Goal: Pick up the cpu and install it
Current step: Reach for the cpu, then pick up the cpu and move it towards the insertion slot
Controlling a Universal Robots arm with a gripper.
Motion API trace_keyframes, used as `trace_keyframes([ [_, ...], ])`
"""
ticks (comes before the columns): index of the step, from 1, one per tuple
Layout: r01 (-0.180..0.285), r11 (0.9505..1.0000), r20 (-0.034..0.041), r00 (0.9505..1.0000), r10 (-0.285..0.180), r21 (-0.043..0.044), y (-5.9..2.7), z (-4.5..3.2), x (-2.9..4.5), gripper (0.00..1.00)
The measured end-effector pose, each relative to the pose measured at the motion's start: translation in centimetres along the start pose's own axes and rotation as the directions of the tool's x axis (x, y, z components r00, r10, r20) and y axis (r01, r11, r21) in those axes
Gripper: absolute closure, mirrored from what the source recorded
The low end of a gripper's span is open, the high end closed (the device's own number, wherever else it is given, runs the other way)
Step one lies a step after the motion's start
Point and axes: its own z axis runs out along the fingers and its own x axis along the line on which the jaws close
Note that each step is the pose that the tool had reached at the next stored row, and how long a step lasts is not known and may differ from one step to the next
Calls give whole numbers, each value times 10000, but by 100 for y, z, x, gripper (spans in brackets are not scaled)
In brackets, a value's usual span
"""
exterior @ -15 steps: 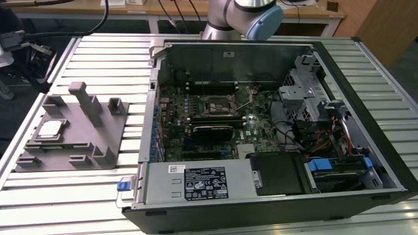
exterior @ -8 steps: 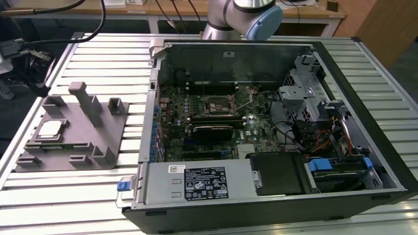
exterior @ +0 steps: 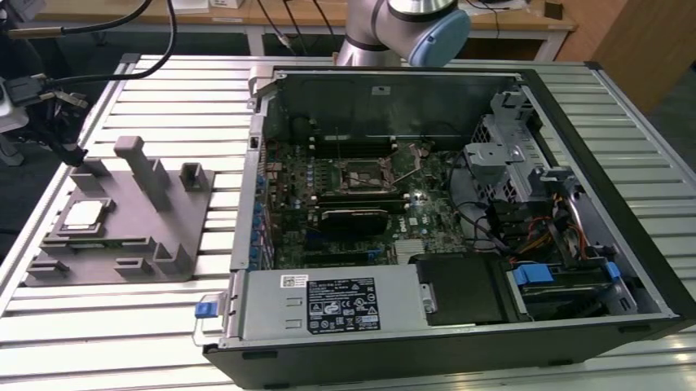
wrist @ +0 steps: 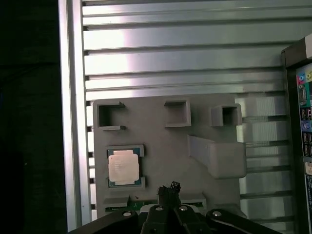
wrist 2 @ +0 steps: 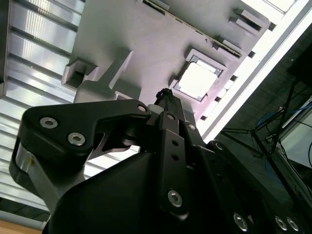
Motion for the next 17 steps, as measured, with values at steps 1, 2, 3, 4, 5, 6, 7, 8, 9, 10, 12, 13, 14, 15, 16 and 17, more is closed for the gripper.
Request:
trace_keyframes([
  [1,-1,10000,-1,10000,1,0,0,0,0,89],
  [2,-1,10000,1,10000,1,-1,0,2,0,89],
  [3,-1,10000,2,10000,1,-1,0,4,0,89],
  [4,-1,10000,1,10000,1,-1,0,4,0,89],
  [5,-1,10000,1,10000,1,-1,0,4,0,89],
  [6,-1,10000,1,10000,1,-1,0,4,1,89],
  [7,-1,10000,2,10000,1,-1,0,4,0,89],
  [8,-1,10000,1,10000,1,-1,0,4,0,89],
  [9,-1,10000,2,10000,1,-1,0,5,0,89],
  [10,-1,10000,2,10000,1,-1,0,5,0,89],
  [12,-1,10000,2,10000,1,-1,0,5,1,89],
  [13,-1,10000,4,10000,1,-3,-1,8,3,89],
  [14,-2,10000,4,10000,2,-3,0,10,11,89],
  [15,-2,10000,1,10000,2,-1,-1,12,23,89],
  [16,-1,10000,2,10000,1,-1,-3,18,35,89],
  [17,-1,10000,2,10000,1,-1,-4,25,47,89],
])
